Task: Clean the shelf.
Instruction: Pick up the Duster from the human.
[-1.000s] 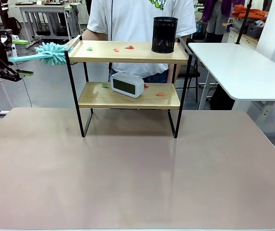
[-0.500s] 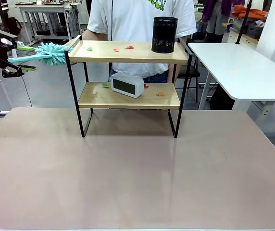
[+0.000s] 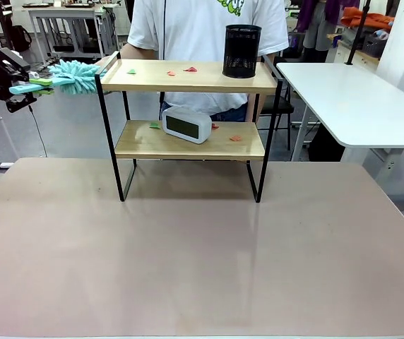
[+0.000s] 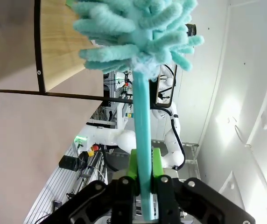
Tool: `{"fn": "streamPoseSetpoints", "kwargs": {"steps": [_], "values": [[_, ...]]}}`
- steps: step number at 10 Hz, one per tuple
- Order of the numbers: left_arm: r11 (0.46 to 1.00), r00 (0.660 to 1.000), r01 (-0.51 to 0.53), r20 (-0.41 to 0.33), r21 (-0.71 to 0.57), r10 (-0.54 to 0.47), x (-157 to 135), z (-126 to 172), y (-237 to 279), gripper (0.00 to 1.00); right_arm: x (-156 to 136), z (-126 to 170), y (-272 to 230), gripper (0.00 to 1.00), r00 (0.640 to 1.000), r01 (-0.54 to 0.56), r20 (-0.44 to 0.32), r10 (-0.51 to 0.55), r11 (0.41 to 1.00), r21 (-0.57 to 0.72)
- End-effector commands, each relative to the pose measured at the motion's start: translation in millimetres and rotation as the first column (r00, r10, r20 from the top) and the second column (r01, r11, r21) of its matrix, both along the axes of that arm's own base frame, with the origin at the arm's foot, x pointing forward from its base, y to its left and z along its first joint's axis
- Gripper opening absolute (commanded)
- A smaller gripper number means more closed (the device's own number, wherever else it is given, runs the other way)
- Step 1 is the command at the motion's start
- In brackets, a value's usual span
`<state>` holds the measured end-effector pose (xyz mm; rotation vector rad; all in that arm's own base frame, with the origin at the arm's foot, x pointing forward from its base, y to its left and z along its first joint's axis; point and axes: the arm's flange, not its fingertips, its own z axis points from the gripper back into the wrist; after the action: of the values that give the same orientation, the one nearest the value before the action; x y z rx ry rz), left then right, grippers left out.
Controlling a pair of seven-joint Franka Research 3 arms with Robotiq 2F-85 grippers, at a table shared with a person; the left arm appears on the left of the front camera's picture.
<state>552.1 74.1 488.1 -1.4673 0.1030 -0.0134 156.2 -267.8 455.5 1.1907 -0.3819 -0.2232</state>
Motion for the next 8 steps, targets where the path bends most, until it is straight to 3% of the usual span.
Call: {"fn": "streamPoseSetpoints", "kwargs": {"steps": [1,6,8], "values": [[1.000,1.000,-0.027,-0.010,-0.014,0.026,4,4,-3,0.00,0,3,-1,1.00,0.999,-0.006,0.033,0.006,1.000,0.001],[0.999,0.999,-0.042,0.011,-0.007,0.042,0,10,6,0.00,0,3,-1,1.00,0.999,-0.006,0.033,0.006,1.000,0.001],[0.999,0.991,0.021,0.131,-0.047,-0.015,-38,44,59,0.00,0,3,-1,1.00,0.999,-0.006,0.033,0.006,1.000,0.001]]}}
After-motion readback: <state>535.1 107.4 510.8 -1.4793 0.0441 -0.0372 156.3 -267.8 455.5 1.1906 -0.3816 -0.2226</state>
